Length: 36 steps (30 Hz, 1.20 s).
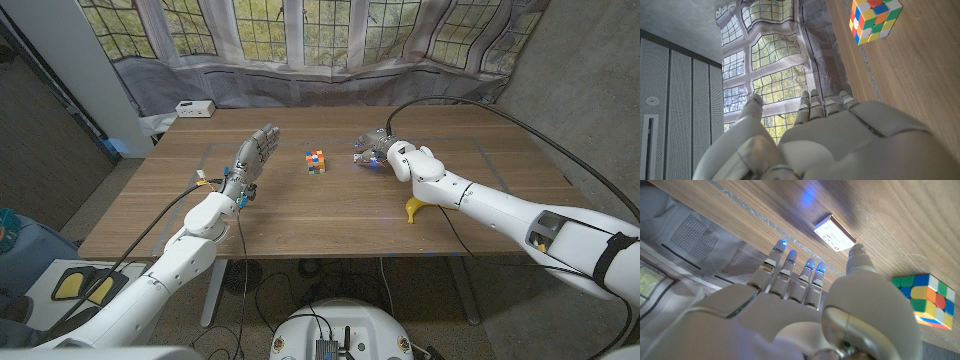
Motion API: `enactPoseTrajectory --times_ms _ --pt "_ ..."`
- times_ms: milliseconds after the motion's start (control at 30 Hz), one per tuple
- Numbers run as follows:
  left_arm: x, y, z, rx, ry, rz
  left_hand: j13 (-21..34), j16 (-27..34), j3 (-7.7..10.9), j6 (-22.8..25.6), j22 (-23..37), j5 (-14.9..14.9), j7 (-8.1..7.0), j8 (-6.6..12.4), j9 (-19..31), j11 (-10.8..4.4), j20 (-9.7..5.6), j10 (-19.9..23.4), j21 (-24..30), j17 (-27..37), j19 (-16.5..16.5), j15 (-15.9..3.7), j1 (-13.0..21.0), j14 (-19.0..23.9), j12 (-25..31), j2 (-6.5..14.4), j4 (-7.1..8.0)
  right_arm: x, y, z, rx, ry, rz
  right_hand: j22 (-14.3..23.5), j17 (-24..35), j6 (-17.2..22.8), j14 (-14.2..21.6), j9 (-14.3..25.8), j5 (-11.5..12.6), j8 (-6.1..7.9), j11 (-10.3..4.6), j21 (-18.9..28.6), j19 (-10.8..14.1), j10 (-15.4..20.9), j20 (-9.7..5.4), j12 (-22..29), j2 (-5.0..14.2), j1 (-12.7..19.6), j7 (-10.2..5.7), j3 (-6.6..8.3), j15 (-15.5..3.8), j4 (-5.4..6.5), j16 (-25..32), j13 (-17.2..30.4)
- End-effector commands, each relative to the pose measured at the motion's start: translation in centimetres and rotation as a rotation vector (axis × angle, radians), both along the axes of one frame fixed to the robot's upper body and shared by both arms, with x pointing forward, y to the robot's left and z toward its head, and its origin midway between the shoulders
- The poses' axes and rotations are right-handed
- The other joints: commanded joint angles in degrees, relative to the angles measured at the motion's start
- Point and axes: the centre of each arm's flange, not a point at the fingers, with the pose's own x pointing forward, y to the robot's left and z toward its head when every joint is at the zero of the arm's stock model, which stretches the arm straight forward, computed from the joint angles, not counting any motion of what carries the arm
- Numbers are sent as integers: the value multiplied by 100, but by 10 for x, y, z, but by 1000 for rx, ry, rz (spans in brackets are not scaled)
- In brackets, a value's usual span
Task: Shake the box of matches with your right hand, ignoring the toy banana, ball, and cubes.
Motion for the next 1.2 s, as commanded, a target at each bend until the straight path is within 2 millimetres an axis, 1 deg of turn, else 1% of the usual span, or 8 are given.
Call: enactPoseTrajectory --times_ms 33,200,300,333,433,533,867,1200 --pt "0 0 -1 -3 -5 -11 27 16 63 -66 22 0 -57 -27 23 4 17 28 46 16 19 32 20 46 3 -24 -5 -19 -8 7 113 2 62 -12 -5 -47 -152 9 11 41 295 3 -37 -86 -139 28 25 -23 137 15 -7 -46 -84 0" --pt "-1 1 0 -2 -7 -14 27 14 74 -172 22 2 -44 -59 22 5 9 17 48 16 28 33 28 49 -3 -26 -14 -28 -10 9 156 -19 99 -29 -38 -119 -298 -1 9 46 542 -25 -91 -119 -227 60 21 -20 388 11 -59 -85 -138 -2" --pt "-1 3 1 0 -6 -17 27 12 79 -200 22 3 -38 -62 22 3 4 16 50 15 36 29 31 48 -4 -26 -17 -34 -11 9 186 -40 120 -40 -74 -281 -367 -8 11 23 747 -39 -120 -227 -281 55 22 -15 703 10 -66 -118 -161 -5" --pt "-1 3 1 0 -5 -18 27 12 81 -204 22 3 -40 -61 22 4 -2 13 51 15 38 29 33 49 -5 -26 -19 -36 -11 9 197 -49 129 -41 -80 -276 -371 -9 11 33 805 -43 -131 -212 -298 66 22 -14 741 10 -55 -123 -162 -6" --pt "-1 5 2 1 -1 -19 27 12 86 -207 21 3 -34 -55 22 19 -12 2 52 15 45 32 36 52 -10 -26 -22 -43 -12 9 234 -73 154 -45 -95 -262 -385 -13 8 53 865 -46 -134 -185 -313 85 19 -35 902 0 -36 -122 -164 -11" --pt "-1 6 2 4 4 -23 27 11 91 -211 21 3 -31 -50 22 15 -23 0 51 15 44 29 39 51 -11 -28 -26 -49 -13 9 273 -95 183 -48 -106 -295 -448 -17 9 47 889 -61 -174 -222 -324 76 19 -43 983 -3 -2 -125 -186 -14" --pt "-5 12 4 18 4 -52 27 8 102 -301 20 3 -13 -67 21 0 -46 -14 48 15 45 31 46 52 -17 -35 -36 -79 -12 15 376 -168 255 -51 -123 -456 -572 -26 0 20 942 -98 -309 -394 -311 38 43 -158 1078 -35 39 -76 -211 -22" --pt "-12 11 7 15 -10 -32 27 5 108 -300 20 2 -3 -50 21 12 -43 -13 47 15 49 29 48 50 -16 -42 -42 -99 -20 22 444 -199 313 -48 -131 -672 -745 -35 -27 3 960 -126 -520 -603 -244 14 71 -428 1053 -112 124 45 -233 -26"
